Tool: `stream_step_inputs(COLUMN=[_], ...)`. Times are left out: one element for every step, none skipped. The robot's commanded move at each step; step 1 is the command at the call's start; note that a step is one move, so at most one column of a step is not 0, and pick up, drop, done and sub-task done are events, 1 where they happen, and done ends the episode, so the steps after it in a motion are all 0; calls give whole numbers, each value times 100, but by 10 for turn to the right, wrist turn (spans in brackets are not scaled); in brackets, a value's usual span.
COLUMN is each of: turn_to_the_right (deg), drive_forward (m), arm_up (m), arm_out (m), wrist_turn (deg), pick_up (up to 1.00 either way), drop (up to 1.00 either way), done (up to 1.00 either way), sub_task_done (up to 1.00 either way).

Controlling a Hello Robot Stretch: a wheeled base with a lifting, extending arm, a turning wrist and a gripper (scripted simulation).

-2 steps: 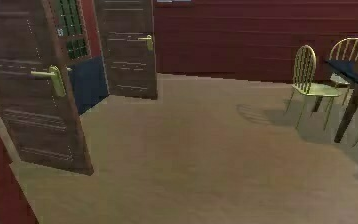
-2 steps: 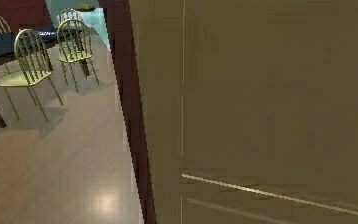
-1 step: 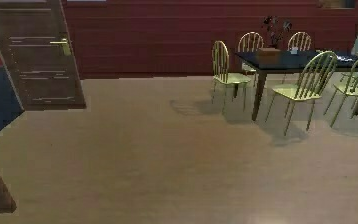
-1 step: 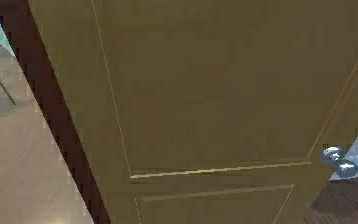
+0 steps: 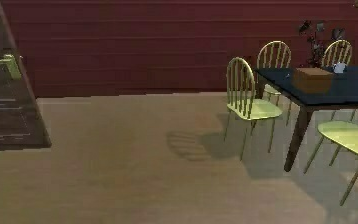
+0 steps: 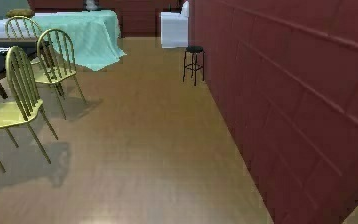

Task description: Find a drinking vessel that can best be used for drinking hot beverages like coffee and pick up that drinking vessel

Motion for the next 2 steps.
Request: stream_step_inputs(turn_to_the_right=[0, 30], drive_forward=[100, 0], arm_up=[0, 0], arm_out=[0, 0], wrist_turn=[0, 0], pick_up=[0, 0], drop=[0, 0], done=[0, 0], sub_task_done=[0, 0])
